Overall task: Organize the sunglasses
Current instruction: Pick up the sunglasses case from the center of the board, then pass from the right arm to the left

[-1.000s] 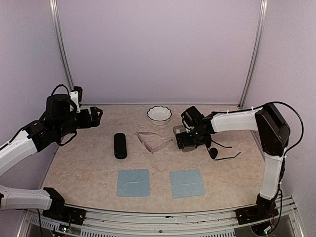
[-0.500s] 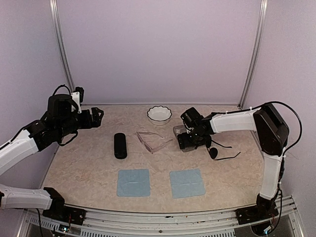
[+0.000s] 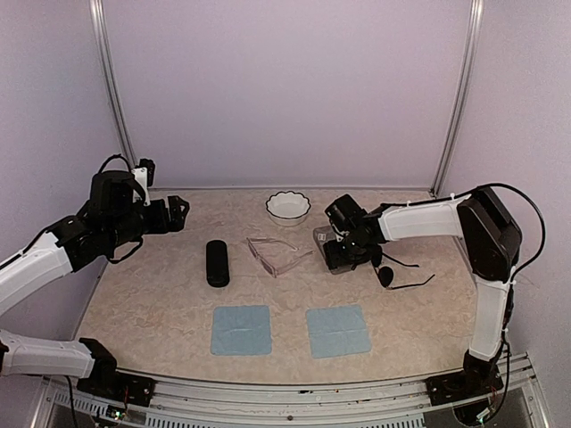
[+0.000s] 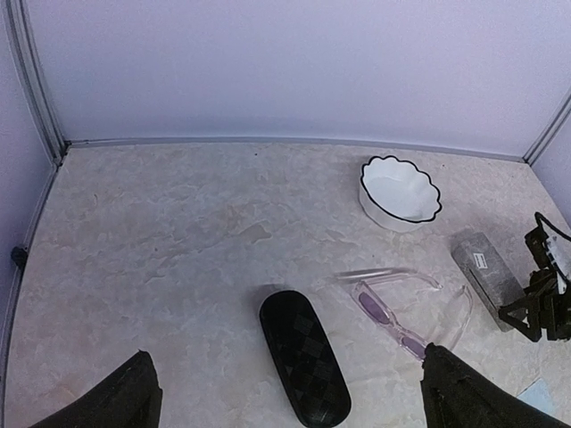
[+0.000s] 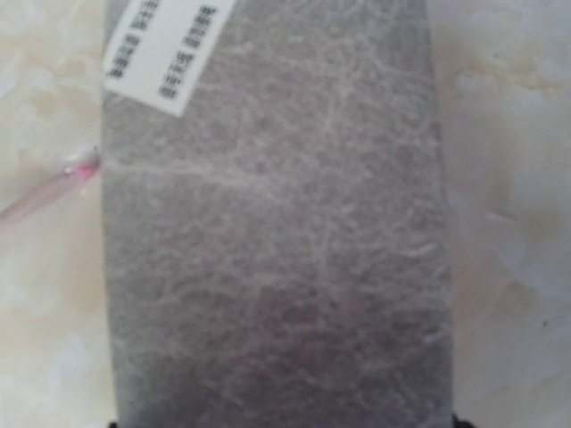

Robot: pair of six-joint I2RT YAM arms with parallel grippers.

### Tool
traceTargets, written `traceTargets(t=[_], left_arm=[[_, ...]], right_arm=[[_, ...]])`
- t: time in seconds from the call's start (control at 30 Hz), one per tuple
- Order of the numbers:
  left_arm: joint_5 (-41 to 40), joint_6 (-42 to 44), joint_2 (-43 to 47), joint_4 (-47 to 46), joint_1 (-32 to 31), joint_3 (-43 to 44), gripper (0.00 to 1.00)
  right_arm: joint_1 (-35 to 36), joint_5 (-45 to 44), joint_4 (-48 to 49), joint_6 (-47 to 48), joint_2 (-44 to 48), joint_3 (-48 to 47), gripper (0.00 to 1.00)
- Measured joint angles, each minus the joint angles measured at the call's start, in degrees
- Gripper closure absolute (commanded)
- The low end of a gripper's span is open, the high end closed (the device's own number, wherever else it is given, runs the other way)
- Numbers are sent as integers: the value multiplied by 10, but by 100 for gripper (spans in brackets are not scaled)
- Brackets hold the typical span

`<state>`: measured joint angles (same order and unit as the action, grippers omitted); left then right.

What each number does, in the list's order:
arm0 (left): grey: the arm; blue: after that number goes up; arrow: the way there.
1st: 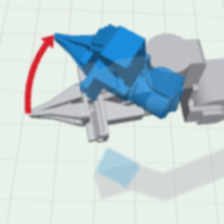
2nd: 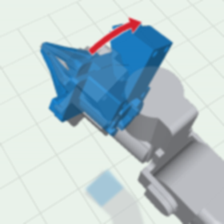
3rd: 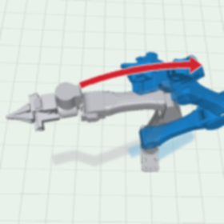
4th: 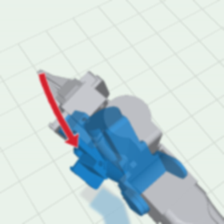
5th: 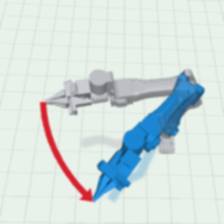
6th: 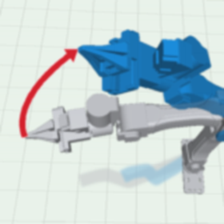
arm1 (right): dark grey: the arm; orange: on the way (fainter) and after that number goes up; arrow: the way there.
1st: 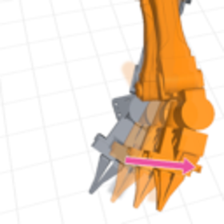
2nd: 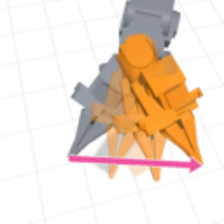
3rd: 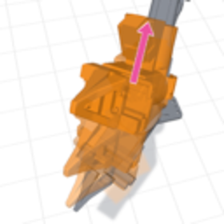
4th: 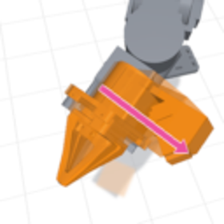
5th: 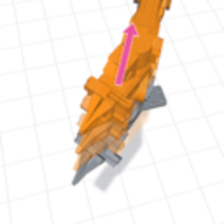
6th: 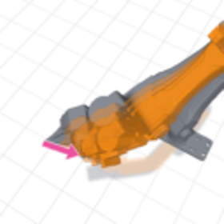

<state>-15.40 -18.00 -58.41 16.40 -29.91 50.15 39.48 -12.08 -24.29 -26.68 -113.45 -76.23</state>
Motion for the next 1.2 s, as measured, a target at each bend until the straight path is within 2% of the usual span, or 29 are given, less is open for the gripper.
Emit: traceTargets(t=[0.17,0.27,0.43,0.6,0.8,1.2], left_arm=[[2,-3,-13,10,0,10,1],[13,-12,-24,19,-1,28,1],[38,-32,-43,22,-22,59,1],[80,-57,-77,17,-51,94,1],[172,-90,-129,-24,-62,135,1],[376,-146,-204,-100,-80,166,1]], right_arm=[[4,-7,-11,13,14,2,58],[8,-14,-10,33,52,20,58],[16,-14,28,93,171,86,58],[23,33,110,177,292,156,58],[42,111,194,289,371,216,58],[97,193,217,475,384,226,58]])
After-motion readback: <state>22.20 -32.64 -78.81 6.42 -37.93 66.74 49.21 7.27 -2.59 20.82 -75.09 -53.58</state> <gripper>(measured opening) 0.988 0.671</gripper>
